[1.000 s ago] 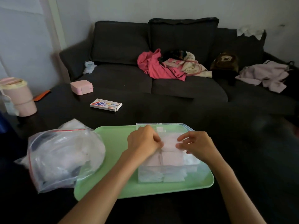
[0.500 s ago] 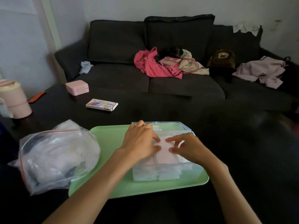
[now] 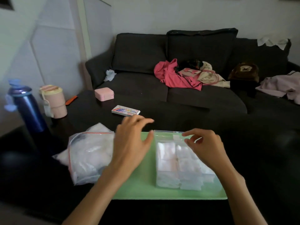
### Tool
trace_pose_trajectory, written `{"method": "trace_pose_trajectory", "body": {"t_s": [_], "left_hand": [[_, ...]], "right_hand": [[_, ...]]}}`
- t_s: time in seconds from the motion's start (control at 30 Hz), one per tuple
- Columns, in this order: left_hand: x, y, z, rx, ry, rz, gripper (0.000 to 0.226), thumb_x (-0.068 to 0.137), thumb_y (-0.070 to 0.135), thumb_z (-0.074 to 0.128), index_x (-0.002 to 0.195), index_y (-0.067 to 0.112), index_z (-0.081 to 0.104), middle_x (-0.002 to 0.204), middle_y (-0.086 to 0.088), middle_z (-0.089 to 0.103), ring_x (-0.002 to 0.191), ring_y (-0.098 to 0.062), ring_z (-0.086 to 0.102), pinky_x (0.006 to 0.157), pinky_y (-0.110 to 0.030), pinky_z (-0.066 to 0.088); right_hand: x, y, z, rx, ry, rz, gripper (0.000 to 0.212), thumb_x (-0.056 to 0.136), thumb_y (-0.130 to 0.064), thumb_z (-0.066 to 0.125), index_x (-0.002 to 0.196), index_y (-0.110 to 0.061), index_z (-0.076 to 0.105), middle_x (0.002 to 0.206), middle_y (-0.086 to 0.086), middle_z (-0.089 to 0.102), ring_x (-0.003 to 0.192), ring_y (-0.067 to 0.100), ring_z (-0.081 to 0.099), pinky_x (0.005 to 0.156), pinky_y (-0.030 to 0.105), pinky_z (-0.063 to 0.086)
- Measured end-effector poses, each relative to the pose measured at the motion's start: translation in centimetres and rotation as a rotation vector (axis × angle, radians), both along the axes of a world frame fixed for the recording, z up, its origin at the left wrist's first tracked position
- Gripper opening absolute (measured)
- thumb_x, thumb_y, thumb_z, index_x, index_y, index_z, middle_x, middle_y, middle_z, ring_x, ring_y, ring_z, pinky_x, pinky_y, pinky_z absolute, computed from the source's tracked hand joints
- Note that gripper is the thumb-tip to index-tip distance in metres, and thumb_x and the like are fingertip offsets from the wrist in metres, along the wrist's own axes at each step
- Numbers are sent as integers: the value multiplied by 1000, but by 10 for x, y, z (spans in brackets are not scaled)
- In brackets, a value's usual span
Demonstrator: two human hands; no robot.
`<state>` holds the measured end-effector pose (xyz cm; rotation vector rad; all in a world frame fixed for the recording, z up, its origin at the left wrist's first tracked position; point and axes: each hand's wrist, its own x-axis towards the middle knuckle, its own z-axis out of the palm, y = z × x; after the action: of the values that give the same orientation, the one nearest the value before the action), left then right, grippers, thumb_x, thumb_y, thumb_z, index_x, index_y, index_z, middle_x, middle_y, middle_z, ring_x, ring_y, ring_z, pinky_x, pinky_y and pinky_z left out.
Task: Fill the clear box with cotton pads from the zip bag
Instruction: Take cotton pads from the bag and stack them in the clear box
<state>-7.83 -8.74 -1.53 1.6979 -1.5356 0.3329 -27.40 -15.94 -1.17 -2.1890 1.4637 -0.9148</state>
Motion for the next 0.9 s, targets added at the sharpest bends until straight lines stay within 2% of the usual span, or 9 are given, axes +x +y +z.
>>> {"method": "trace_pose_trajectory", "body": {"t_s": [0.07, 0.13, 0.27, 0.4, 0.47, 0.6, 0.67, 0.8, 0.9], "left_hand": [[41, 28, 0, -225, 118, 209, 22, 84, 23, 67, 106, 23, 67, 106, -1, 62, 94, -26, 54, 82, -40, 44], [87, 52, -4, -257, 260, 422, 19, 89, 23, 60, 106, 18, 66, 107, -10, 63, 95, -32, 56, 85, -43, 43], [164, 74, -26, 199, 618, 590, 34, 97, 33, 41, 117, 15, 63, 122, -20, 60, 112, -40, 54, 92, -45, 42], [196, 81, -55, 607, 586, 523, 45, 97, 43, 40, 127, 14, 59, 129, -14, 58, 119, -35, 53, 96, -39, 41], [200, 73, -60, 713, 598, 458, 57, 94, 54, 40, 131, 14, 54, 132, -11, 57, 122, -31, 52, 100, -38, 41], [202, 61, -57, 843, 553, 397, 49, 85, 63, 48, 117, 28, 63, 123, -4, 63, 114, -24, 58, 99, -35, 43], [203, 63, -51, 793, 580, 323, 28, 85, 55, 56, 92, 32, 69, 105, -1, 70, 98, -19, 64, 92, -35, 47], [197, 69, -14, 434, 455, 381, 24, 90, 42, 55, 97, 28, 73, 94, 1, 70, 95, -23, 64, 75, -31, 45], [181, 67, 4, 366, 352, 307, 23, 94, 25, 51, 90, 19, 72, 87, -1, 70, 91, -24, 64, 72, -35, 46]], "right_hand": [[27, 11, 1, -9, -72, 66, 25, 81, -21, 69, 76, -44, 63, 65, -17, 60, 60, 0, 57, 55, 15, 44], [59, 21, -4, 36, -88, 147, 20, 81, -19, 68, 79, -39, 67, 66, -17, 61, 59, -4, 57, 55, 8, 39], [109, 34, -22, 217, -14, 232, 10, 85, -32, 64, 93, -33, 69, 79, -12, 63, 75, 5, 62, 68, 20, 47], [152, 38, -28, 183, 3, 228, 38, 87, -39, 61, 124, -33, 56, 108, -11, 59, 98, 15, 61, 86, 27, 45], [167, 36, -28, 91, 31, 320, 50, 87, -35, 62, 134, -40, 45, 119, -18, 49, 94, 8, 57, 85, 24, 43], [176, 27, -33, 18, 21, 403, 26, 84, -23, 67, 104, -40, 67, 99, -21, 62, 66, -4, 51, 62, 6, 37], [168, 19, -30, 28, -56, 330, 19, 81, -15, 69, 87, -32, 74, 83, -16, 68, 62, -1, 55, 58, 4, 37], [129, 8, -15, 72, 165, 265, 20, 78, -12, 73, 91, -27, 75, 92, -7, 68, 86, 11, 60, 70, 19, 41], [96, 11, 0, 276, 285, 474, 48, 75, -2, 69, 103, -40, 66, 108, -27, 58, 100, -11, 51, 73, 6, 39]]}}
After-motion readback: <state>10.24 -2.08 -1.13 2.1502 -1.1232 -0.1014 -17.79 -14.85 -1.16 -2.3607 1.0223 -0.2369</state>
